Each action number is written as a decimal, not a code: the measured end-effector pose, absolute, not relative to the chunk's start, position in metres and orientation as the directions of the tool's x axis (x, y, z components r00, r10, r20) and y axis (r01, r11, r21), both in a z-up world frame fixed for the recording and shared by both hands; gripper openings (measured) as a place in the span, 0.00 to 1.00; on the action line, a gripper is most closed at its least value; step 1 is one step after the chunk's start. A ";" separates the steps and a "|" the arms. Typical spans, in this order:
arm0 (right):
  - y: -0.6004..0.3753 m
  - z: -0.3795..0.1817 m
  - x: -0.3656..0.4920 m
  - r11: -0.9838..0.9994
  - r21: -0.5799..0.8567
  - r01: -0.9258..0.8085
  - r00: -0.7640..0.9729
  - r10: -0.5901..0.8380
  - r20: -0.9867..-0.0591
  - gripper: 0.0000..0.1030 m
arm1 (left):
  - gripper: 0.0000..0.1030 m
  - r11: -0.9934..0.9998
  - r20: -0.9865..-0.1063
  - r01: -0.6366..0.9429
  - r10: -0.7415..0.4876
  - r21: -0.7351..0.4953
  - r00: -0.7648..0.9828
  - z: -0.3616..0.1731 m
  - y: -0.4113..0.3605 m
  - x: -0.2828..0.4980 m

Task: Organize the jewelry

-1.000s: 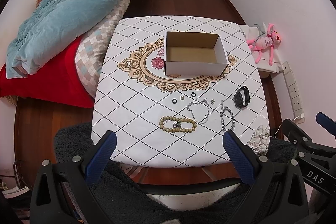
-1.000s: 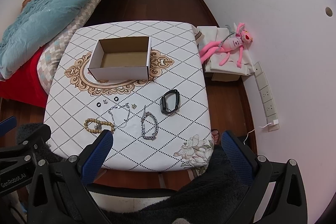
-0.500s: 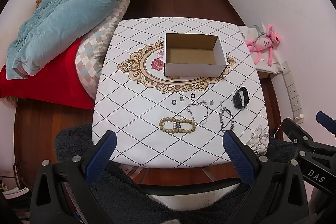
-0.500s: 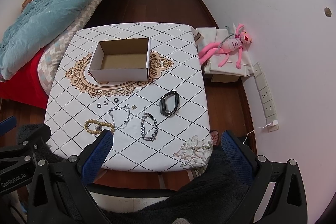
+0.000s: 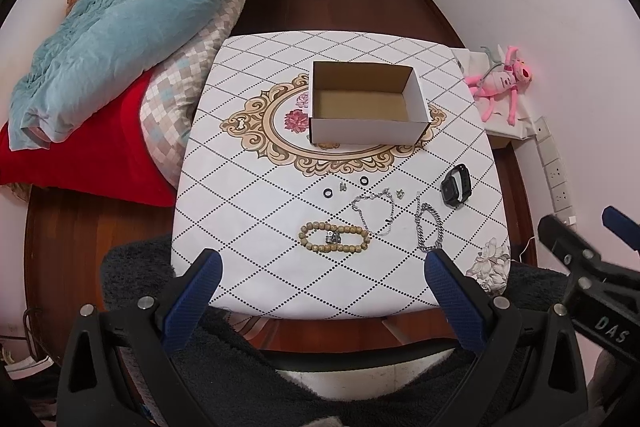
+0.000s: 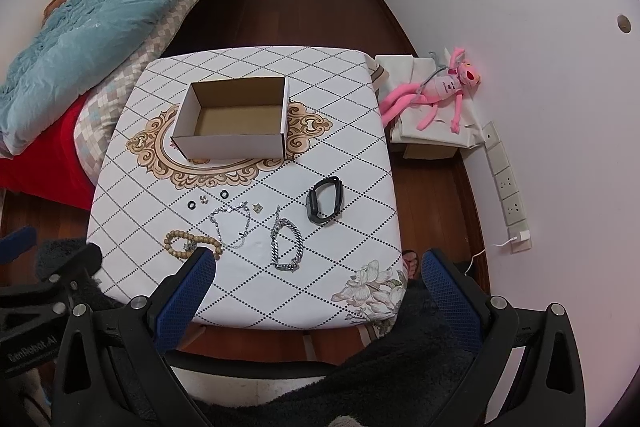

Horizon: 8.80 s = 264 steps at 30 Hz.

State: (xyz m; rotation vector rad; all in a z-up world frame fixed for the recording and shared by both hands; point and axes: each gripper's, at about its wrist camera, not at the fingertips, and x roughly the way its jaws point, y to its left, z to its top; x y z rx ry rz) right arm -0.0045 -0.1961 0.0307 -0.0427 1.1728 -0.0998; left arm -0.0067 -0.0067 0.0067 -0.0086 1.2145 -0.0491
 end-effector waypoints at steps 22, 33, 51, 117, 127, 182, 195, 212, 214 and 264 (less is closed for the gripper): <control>-0.240 -0.167 0.042 0.972 -0.044 0.231 0.078 -0.064 -0.995 0.74 | 0.70 0.999 -0.993 -0.049 -0.017 -0.023 0.117 -0.167 0.032 0.053; -0.232 -0.203 0.040 0.971 0.024 0.238 0.061 0.010 -0.998 0.50 | 0.30 1.000 -0.996 -0.007 -0.002 -0.003 0.093 -0.202 0.018 0.050; -0.232 -0.173 0.036 0.930 0.252 0.268 0.189 0.206 -0.960 0.06 | 0.06 0.998 -0.977 0.054 -0.055 -0.045 0.204 -0.128 -0.007 0.042; -0.181 -0.137 0.212 0.996 -0.092 0.010 0.319 -0.090 -0.943 1.00 | 1.00 0.999 -0.933 0.000 0.042 0.045 0.358 -0.125 0.001 0.211; -0.188 -0.130 0.192 0.998 -0.054 0.036 0.355 -0.063 -0.933 1.00 | 1.00 0.999 -0.920 0.005 0.039 0.044 0.389 -0.112 -0.005 0.188; -0.259 -0.220 0.112 0.977 0.008 0.214 0.209 -0.038 -0.977 0.98 | 0.99 0.997 -0.967 -0.038 0.081 0.074 0.243 -0.183 0.015 0.092; -0.233 -0.199 0.089 0.991 0.037 0.125 0.304 -0.003 -0.953 0.49 | 0.74 0.993 -0.964 0.100 0.039 0.068 0.262 -0.193 -0.018 0.094; -0.222 -0.189 0.080 0.991 0.066 0.119 0.329 0.024 -0.944 0.47 | 0.09 0.989 -0.963 0.148 -0.018 0.023 0.268 -0.190 -0.036 0.092; -0.220 -0.184 0.079 0.991 0.070 0.114 0.339 0.028 -0.940 0.46 | 0.09 0.989 -0.961 0.144 -0.020 0.021 0.277 -0.185 -0.033 0.090; -0.189 -0.126 0.198 1.000 -0.019 0.009 0.365 -0.021 -0.931 1.00 | 1.00 0.999 -0.924 0.023 0.018 0.029 0.383 -0.115 0.001 0.198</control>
